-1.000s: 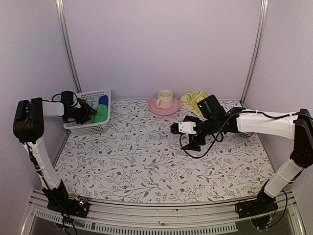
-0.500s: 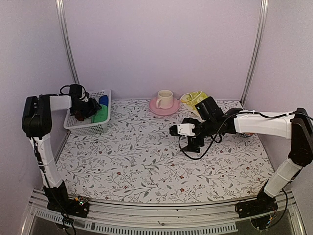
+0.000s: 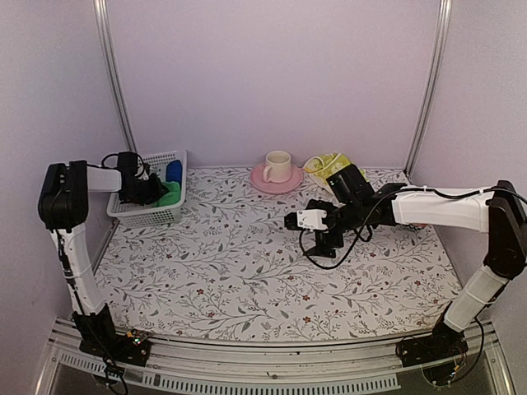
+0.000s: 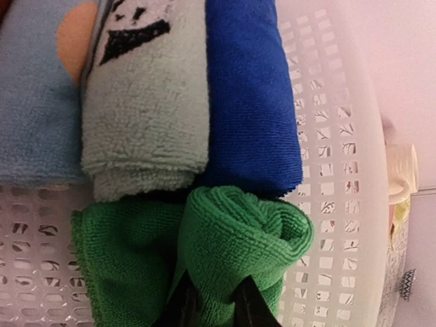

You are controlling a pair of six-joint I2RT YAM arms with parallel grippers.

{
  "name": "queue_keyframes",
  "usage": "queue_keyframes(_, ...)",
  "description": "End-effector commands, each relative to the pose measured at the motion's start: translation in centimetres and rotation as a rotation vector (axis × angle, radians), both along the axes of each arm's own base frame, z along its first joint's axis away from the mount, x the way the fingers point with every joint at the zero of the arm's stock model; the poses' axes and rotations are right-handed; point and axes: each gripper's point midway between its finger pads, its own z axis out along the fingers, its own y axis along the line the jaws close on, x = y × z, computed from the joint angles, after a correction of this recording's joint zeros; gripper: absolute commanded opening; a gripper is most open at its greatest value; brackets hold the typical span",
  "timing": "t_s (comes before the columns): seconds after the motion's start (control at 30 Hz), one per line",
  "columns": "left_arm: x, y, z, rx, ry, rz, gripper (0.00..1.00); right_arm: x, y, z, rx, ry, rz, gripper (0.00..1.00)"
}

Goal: Roll the towels
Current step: Adjust the towel in the storage box.

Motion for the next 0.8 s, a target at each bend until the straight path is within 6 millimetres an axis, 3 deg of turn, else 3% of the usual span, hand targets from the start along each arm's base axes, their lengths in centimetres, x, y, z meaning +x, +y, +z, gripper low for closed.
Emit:
queue_keyframes(0.0, -2.2, 1.0, -1.3, -0.153, 0.032, 0.024, 0.16, -0.3, 0.4, -0.7, -0.008, 0.004, 0.012, 0.99)
queue_keyframes(0.23, -3.8, 2.3, -2.6, -0.32, 0.03, 0.082, 0.13, -0.4, 0.5, -0.7, -0.01, 0.003, 0.014, 0.99)
queue_keyframes(0.37, -4.1, 2.9, -4.3, -0.341, 0.071, 0.105, 0.14, -0.4, 0.5, -0.7, -0.011, 0.001, 0.016, 0.99)
queue_keyframes(0.6, -4.4, 4.7, -5.9, -0.165, 0.147, 0.154, 0.47, -0.4, 0.5, -1.1, -0.026, -0.003, 0.017, 0.99)
queue_keyframes(0.77, -4.3, 5.6, -4.4, -0.089, 0.126, 0.192, 0.56, -0.5, 0.6, -1.2, -0.031, -0.006, 0.02, 0.99)
